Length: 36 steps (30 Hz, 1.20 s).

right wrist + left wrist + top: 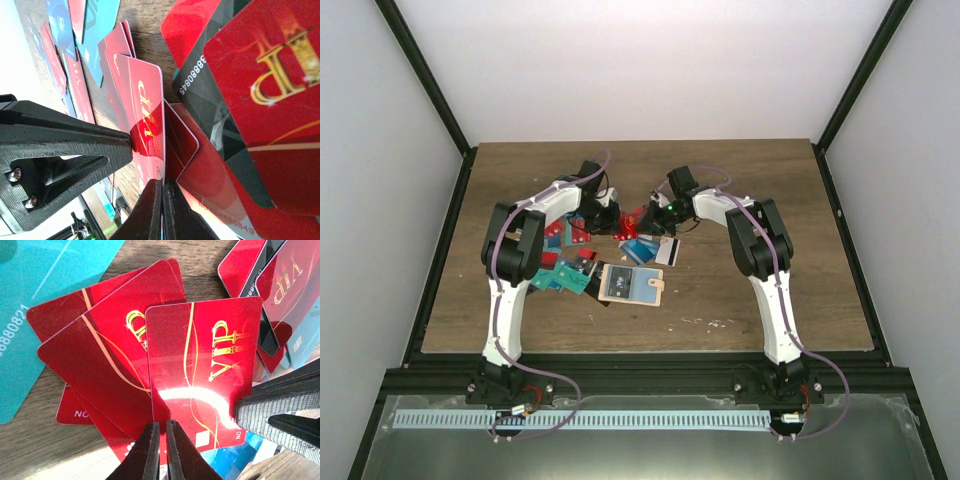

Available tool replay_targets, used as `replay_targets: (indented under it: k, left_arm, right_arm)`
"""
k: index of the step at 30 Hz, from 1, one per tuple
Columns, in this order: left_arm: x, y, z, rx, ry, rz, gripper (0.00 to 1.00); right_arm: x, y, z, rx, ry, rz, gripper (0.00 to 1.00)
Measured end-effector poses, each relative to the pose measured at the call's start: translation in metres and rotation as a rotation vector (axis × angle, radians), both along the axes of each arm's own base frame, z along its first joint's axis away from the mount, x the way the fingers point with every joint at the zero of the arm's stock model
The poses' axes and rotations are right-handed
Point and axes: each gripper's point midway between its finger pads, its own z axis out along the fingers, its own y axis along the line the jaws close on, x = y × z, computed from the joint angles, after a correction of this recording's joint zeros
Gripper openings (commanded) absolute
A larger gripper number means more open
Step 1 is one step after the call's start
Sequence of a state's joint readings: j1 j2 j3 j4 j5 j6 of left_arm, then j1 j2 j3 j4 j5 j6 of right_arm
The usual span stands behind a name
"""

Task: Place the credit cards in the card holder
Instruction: Pick up the credit card from the center of the board.

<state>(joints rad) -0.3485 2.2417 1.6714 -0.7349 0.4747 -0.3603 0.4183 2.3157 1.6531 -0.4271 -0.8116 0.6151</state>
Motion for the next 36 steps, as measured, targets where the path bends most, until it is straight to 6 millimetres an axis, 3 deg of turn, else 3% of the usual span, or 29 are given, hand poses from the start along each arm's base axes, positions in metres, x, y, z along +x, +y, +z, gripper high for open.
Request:
replay_targets:
  k: [9, 16, 19, 28, 36]
  left_arm:
    - [-0.003, 0.002, 0.004, -0.001, -0.010, 0.005, 0.16]
    - [-0.015, 0.016, 0.015, 0.033, -0.009, 0.030, 0.21]
    - [-0.019, 0.024, 0.033, 0.030, -0.032, 0.051, 0.25]
    - [-0.033, 0.045, 0.110, -0.035, -0.185, 0.093, 0.32]
    - [-0.070, 0.048, 0.157, -0.147, -0.300, 0.076, 0.40]
  right_arm:
    - [-0.004, 0.002, 0.006, 0.026, -0.006, 0.012, 0.01]
    - [-0.010, 0.004, 0.041, 0.067, -0.055, 0.023, 0.01]
    - [-0.015, 0.003, 0.062, 0.088, -0.085, 0.026, 0.01]
    - [-0.038, -0.004, 0.115, 0.153, -0.160, 0.043, 0.01]
    - [-0.071, -0.012, 0.166, 0.241, -0.222, 0.083, 0.01]
